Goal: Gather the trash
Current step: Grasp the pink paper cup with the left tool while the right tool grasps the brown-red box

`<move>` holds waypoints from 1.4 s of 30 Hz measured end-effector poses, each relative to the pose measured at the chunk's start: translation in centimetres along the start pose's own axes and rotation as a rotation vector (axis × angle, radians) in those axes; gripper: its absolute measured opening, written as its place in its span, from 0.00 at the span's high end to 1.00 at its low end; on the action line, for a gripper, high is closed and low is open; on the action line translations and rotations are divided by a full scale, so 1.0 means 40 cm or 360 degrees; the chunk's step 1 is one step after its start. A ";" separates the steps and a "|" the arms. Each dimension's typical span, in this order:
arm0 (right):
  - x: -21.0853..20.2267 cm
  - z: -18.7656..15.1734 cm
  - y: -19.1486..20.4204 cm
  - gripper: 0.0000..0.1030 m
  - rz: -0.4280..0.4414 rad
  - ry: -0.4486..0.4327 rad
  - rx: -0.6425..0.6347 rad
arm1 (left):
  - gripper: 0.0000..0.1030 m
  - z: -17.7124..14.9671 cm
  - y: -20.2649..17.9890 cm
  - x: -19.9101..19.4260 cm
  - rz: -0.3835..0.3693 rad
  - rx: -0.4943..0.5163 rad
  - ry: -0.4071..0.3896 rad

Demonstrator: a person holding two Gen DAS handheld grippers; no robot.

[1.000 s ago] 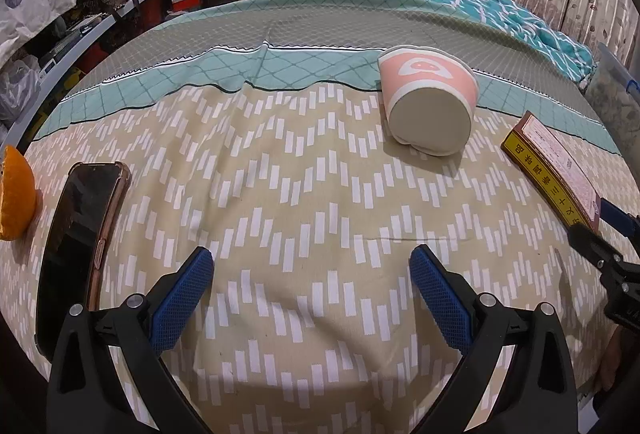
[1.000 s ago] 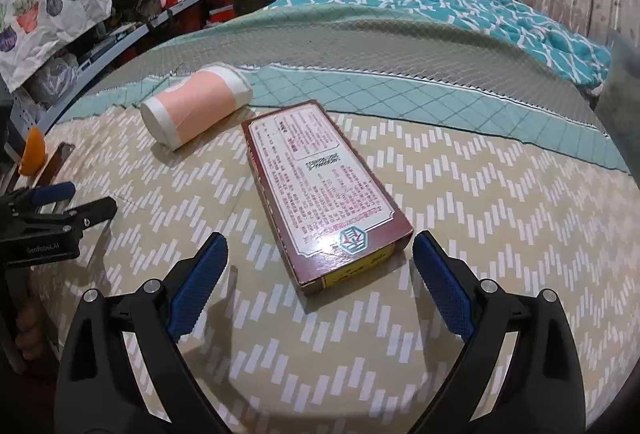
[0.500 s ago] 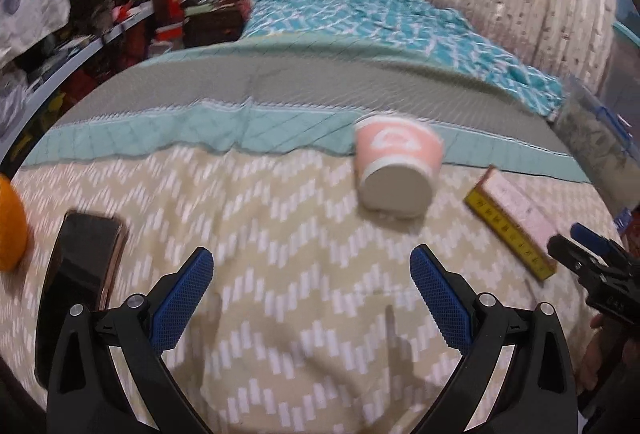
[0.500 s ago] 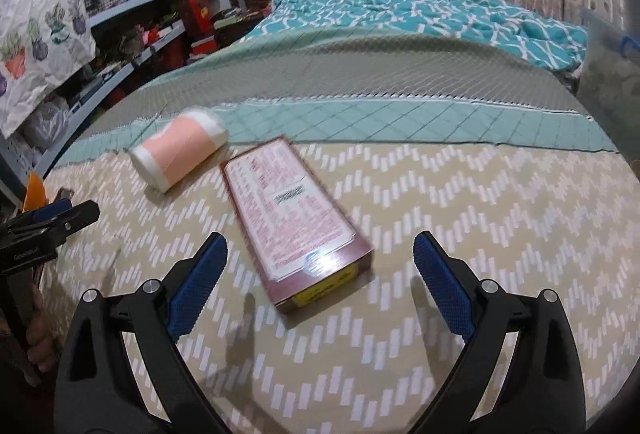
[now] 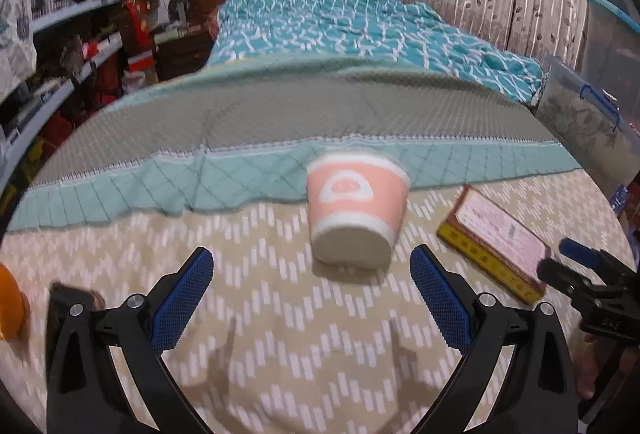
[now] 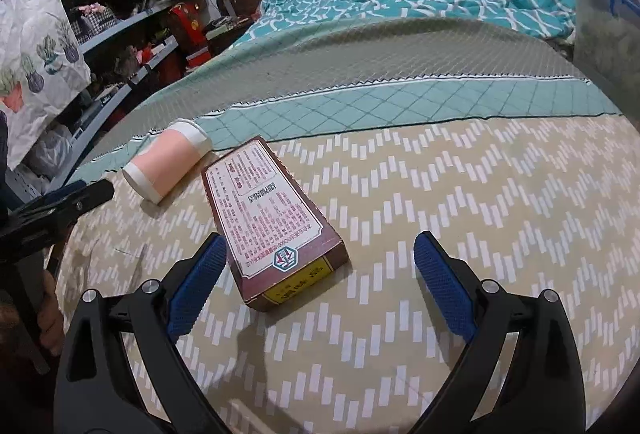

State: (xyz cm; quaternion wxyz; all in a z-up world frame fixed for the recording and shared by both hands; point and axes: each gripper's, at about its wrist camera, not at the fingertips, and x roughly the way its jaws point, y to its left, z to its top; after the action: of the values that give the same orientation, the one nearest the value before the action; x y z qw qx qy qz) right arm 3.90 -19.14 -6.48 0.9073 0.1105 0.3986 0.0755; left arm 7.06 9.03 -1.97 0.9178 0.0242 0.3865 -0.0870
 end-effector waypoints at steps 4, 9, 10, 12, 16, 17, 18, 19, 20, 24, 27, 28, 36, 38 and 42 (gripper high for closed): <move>-0.011 -0.003 0.002 0.09 0.0017 -0.0045 -0.0003 | 0.08 0.031 0.012 0.000 -0.0055 -0.0023 -0.0089; -0.017 -0.007 -0.006 0.09 0.0039 -0.0068 0.0022 | 0.08 0.041 0.005 0.018 -0.0093 -0.0005 -0.0083; -0.017 -0.007 -0.006 0.09 0.0043 -0.0066 0.0024 | 0.08 0.042 0.001 0.027 -0.0112 -0.0001 -0.0055; -0.014 -0.007 -0.004 0.09 0.0050 -0.0058 0.0017 | 0.08 0.045 -0.002 0.049 -0.0152 -0.0011 0.0014; -0.008 -0.007 0.003 0.09 0.0051 -0.0039 -0.0009 | 0.09 0.046 -0.010 0.084 -0.0210 -0.0018 0.0098; -0.006 -0.007 0.005 0.09 0.0050 -0.0033 -0.0013 | 0.09 0.048 -0.015 0.093 -0.0216 -0.0007 0.0101; -0.003 -0.007 0.007 0.09 0.0048 -0.0024 -0.0018 | 0.09 0.048 -0.018 0.101 -0.0216 0.0002 0.0102; -0.001 -0.006 0.010 0.09 0.0046 -0.0018 -0.0020 | 0.09 0.050 -0.023 0.112 -0.0209 0.0013 0.0109; 0.001 -0.007 0.012 0.09 0.0044 -0.0012 -0.0022 | 0.12 0.052 -0.026 0.124 -0.0210 0.0018 0.0122; 0.007 -0.007 0.013 0.09 0.0039 0.0004 -0.0022 | 0.18 0.060 -0.026 0.163 -0.0217 0.0012 0.0158; 0.009 -0.008 0.012 0.09 0.0040 0.0011 -0.0014 | 0.33 0.063 -0.024 0.192 -0.0229 0.0008 0.0196; 0.010 -0.008 0.011 0.09 0.0040 0.0012 -0.0013 | 0.35 0.063 -0.022 0.199 -0.0252 -0.0004 0.0205; 0.015 -0.005 0.018 0.09 0.0041 0.0028 -0.0042 | 0.45 0.031 -0.027 0.120 -0.0398 -0.0029 0.0147; 0.024 -0.002 0.031 0.09 0.0055 0.0063 -0.0093 | 0.45 0.013 -0.030 0.093 -0.0433 -0.0036 0.0146; 0.047 0.012 0.061 0.09 0.0088 0.0115 -0.0173 | 0.45 -0.028 -0.024 0.059 -0.0475 -0.0064 0.0188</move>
State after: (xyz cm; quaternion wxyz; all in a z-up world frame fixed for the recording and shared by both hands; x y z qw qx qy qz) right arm 5.39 -16.44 -6.84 0.8945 0.0693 0.4233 0.1262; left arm 7.70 7.90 -4.42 0.8707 -0.0469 0.4407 -0.2132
